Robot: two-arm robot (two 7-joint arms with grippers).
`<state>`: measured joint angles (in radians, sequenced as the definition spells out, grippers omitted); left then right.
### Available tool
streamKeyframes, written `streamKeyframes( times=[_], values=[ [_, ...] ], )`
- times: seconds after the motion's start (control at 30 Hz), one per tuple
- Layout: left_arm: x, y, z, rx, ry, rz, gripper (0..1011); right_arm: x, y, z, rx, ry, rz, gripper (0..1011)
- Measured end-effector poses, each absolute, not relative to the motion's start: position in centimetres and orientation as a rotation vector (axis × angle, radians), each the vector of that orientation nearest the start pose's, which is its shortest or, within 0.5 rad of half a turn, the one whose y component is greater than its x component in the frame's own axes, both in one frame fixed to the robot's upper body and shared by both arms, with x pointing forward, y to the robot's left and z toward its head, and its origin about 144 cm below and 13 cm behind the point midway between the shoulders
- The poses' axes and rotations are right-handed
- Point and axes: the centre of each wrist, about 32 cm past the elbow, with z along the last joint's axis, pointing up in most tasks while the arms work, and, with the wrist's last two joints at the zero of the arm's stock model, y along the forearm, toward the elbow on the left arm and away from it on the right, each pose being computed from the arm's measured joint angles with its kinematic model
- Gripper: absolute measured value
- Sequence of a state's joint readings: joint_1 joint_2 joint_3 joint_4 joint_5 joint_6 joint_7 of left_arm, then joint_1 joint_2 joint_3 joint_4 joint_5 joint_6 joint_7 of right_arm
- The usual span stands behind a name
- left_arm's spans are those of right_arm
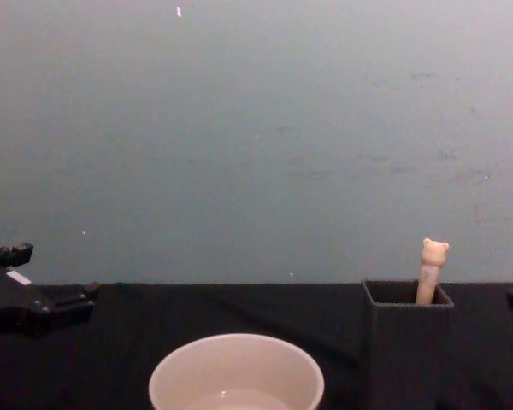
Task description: Pick up the stirring spoon with one hand, stir inside the cup, then place it back in its original position.
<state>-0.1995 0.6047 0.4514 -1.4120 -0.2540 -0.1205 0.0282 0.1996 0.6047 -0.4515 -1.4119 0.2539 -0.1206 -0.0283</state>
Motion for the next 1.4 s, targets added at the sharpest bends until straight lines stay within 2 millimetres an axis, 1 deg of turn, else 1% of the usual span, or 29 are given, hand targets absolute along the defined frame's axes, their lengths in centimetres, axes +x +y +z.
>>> streamKeyframes(
  times=[0.57, 0.83, 1.2, 1.4],
  values=[
    [48.9, 31.0, 114.0, 0.304, -0.285, 1.248, 1001, 48.9, -31.0, 114.0, -0.302, -0.286, -1.248, 1002],
    [48.9, 31.0, 114.0, 0.305, -0.285, 1.248, 1002, 48.6, -31.6, 114.7, -0.225, -0.229, -1.211, 1002],
    [48.9, 31.0, 114.0, 0.305, -0.285, 1.248, 1001, 46.5, -32.9, 116.6, -0.106, -0.076, -1.058, 1000],
    [48.9, 31.0, 114.0, 0.305, -0.285, 1.248, 1001, 46.0, -32.8, 117.0, -0.063, -0.025, -0.984, 1002]
  ],
)
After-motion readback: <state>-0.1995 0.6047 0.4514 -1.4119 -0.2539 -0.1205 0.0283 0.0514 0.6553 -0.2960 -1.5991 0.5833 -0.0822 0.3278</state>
